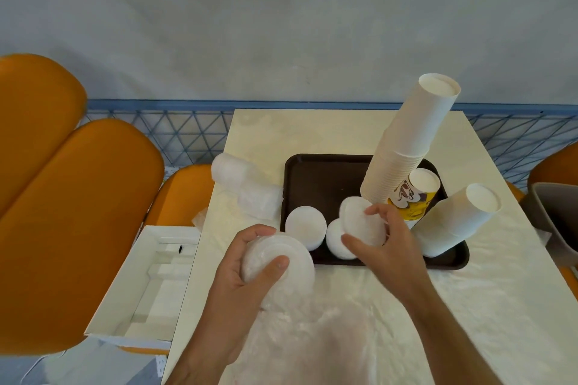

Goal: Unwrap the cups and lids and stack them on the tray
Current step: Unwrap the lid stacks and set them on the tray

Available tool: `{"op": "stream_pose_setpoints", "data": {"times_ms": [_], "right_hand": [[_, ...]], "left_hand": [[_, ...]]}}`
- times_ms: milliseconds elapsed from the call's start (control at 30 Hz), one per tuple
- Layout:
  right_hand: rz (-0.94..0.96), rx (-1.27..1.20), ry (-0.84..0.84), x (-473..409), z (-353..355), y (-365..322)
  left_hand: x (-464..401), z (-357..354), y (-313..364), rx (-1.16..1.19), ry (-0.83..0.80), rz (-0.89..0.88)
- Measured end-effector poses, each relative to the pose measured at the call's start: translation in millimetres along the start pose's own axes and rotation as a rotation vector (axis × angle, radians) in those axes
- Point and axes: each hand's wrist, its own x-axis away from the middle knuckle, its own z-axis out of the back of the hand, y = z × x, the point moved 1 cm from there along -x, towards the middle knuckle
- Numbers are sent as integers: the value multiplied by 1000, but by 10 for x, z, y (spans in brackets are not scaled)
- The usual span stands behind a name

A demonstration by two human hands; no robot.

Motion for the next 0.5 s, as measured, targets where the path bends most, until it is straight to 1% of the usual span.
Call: {"op": "stream_pose_setpoints", "data": {"times_ms": [67, 167, 233, 333, 500], "right_hand": [[-19, 157, 29, -193, -70, 195], [-75, 293, -54, -405, -252, 431], [-74, 383, -103, -500, -364, 544], [-51, 441, -146, -597, -492, 660], [-95, 498, -195, -649, -603, 813]], "left_hand": [[-5, 27, -16, -7, 9, 0], [11, 45, -25, -10, 2, 2], [20, 60, -38, 1, -2, 18], [31, 101, -45, 26, 8, 45], [32, 150, -41, 27, 7, 25]]}}
